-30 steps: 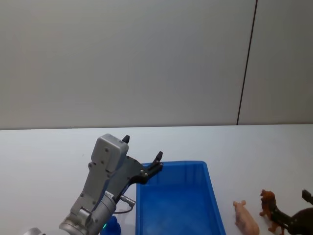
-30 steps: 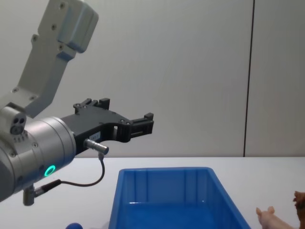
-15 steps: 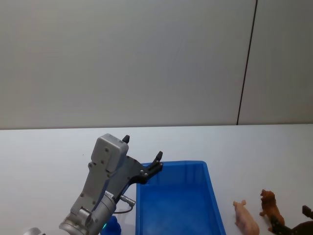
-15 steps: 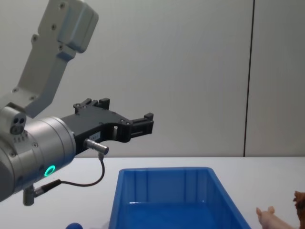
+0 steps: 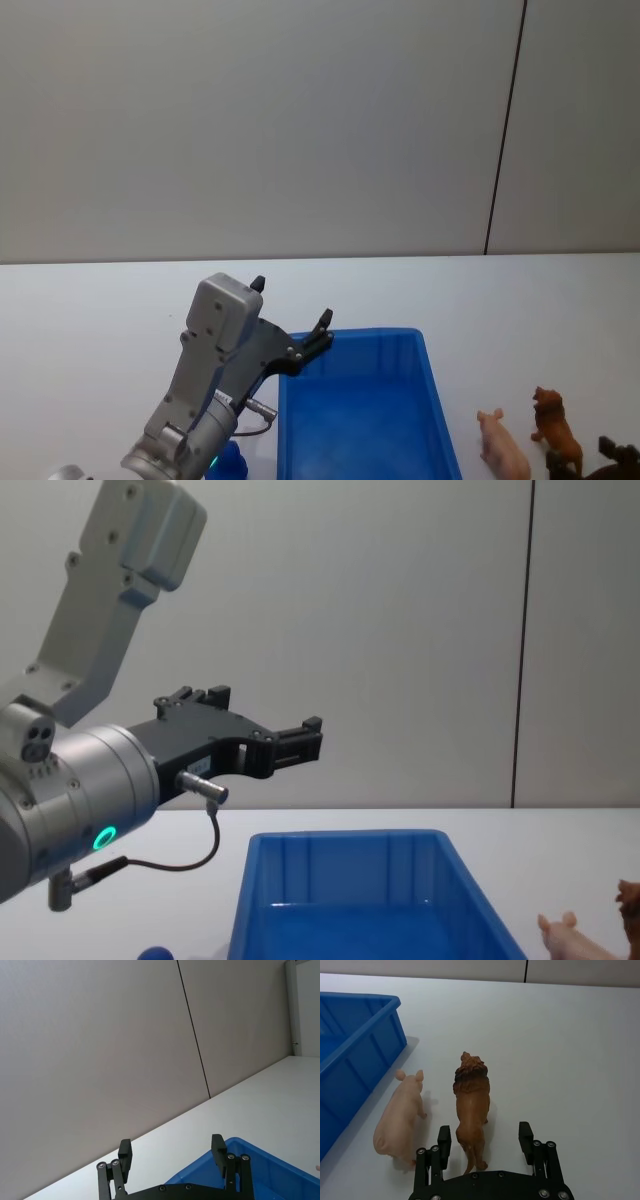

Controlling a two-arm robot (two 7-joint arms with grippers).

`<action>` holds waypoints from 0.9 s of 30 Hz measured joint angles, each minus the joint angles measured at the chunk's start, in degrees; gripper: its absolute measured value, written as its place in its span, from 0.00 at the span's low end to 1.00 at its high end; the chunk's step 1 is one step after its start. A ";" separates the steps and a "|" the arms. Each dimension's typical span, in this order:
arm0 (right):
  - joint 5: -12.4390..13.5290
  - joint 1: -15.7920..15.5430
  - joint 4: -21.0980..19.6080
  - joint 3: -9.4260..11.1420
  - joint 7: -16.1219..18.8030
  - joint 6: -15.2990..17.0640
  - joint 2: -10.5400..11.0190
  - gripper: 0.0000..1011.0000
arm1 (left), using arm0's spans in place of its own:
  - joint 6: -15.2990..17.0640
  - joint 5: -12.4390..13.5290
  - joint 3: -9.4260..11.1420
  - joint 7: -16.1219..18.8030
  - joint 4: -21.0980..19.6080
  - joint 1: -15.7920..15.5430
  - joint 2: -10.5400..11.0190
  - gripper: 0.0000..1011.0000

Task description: Pick up the two dolls from the table and place them into the box.

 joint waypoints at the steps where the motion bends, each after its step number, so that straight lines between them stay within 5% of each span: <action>1: 0.00 0.13 0.23 -0.05 0.12 0.05 -0.10 0.83 | 0.00 0.00 0.00 0.00 0.00 0.00 0.00 0.99; 19: -0.76 2.06 2.78 -0.72 1.74 -0.67 -1.50 0.28 | 0.00 0.00 0.00 0.00 0.00 0.00 0.00 0.99; 27: -2.70 2.47 1.47 -0.78 1.15 -2.74 -1.66 0.27 | 0.00 0.00 0.00 0.00 0.00 0.00 0.00 0.99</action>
